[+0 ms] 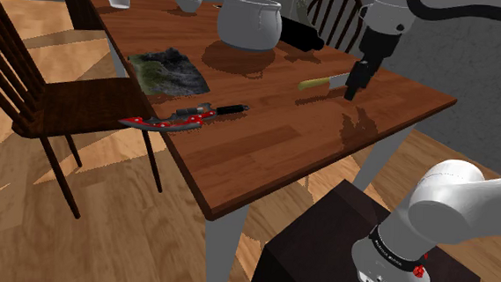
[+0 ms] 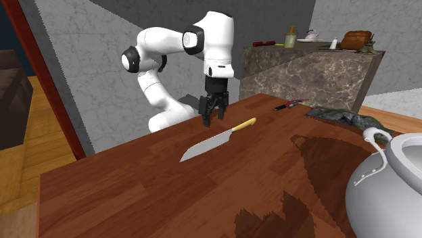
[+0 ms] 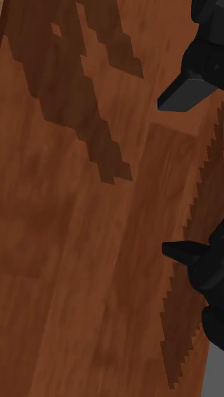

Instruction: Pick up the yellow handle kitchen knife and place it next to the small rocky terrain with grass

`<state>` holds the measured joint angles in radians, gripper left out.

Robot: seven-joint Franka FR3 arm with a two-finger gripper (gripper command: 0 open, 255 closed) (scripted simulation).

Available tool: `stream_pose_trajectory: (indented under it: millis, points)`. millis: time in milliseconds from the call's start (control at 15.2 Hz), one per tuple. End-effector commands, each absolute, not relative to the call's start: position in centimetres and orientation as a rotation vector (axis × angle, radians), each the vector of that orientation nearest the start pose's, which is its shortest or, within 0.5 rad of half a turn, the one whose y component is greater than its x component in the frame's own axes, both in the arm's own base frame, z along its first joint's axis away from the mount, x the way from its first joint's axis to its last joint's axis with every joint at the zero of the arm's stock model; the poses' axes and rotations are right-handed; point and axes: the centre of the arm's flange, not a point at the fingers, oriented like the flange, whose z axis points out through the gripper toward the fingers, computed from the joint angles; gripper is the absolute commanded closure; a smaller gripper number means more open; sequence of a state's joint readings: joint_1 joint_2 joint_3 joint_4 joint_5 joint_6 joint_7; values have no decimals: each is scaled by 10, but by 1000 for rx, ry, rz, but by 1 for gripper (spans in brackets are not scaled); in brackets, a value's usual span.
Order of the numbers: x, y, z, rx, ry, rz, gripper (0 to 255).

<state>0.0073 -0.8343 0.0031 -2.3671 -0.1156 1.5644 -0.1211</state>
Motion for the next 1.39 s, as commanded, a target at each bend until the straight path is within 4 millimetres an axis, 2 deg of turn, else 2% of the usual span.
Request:
stream_pose_trajectory:
  millis: [0, 132, 264, 396, 528, 990, 1320]
  points:
    - [293, -9, 600, -3254, -209, -41, 0]
    - [307, -33, 609, -3152, -741, -25, 0]
    - [328, -52, 618, -2963, -1243, -8, 0]
    - [355, -62, 625, -2693, -1702, 9, 0]
    - [383, -64, 632, -2359, -2099, 24, 0]
    - [383, -65, 595, -2359, -2099, 24, 0]
    - [383, -65, 592, -2359, -2099, 24, 0]
